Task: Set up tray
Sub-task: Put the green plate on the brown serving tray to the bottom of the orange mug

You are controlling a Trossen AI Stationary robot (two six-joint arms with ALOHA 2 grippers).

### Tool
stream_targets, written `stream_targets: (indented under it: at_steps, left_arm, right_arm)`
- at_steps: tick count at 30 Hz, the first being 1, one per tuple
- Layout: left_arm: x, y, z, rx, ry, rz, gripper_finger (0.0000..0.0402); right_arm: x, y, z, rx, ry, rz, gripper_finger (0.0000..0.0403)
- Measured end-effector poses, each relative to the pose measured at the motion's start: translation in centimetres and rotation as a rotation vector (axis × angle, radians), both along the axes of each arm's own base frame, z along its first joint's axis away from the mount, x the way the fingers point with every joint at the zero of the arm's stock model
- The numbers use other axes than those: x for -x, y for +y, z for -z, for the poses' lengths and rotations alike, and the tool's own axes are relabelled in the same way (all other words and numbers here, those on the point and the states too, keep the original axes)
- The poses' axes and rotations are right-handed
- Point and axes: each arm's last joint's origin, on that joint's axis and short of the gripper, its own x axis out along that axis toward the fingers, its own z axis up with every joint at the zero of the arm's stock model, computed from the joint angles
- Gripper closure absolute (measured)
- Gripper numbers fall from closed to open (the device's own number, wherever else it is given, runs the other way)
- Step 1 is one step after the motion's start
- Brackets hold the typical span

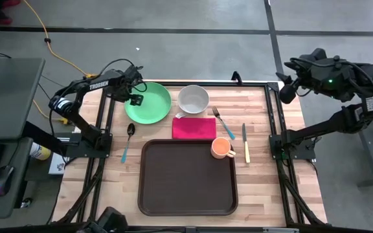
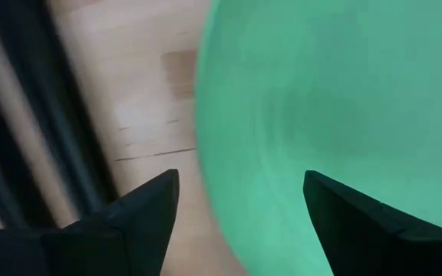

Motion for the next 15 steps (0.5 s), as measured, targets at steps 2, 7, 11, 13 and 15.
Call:
stream_targets:
  at_steps: [2, 7, 11, 13, 15]
  left_arm:
    - [-0.1, 0.0, 0.6, -0.002, -0.032, 0.002, 0.0094]
    - [-0.1, -0.2, 1.3, -0.007, -0.066, -0.030, 0.0094]
    - [0.2, -0.6, 2.0, 0.006, -0.062, -0.017, 0.0094]
    - [0.3, -0.8, 2.4, 0.008, -0.075, -0.012, 0.0094]
    - [0.3, -0.9, 2.7, 0.006, -0.088, -0.012, 0.0094]
  right_arm:
    - [0.0, 0.0, 0.0, -0.006, 0.000, -0.008, 0.0212]
    - [0.0, 0.0, 0.0, -0.011, 0.000, -0.013, 0.0212]
    - [-0.1, 0.1, 0.0, -0.016, -0.001, -0.020, 0.0212]
    - [-0.1, 0.1, 0.0, -0.024, -0.002, -0.029, 0.0212]
    - [-0.1, 0.1, 0.1, -0.026, -0.002, -0.033, 0.0212]
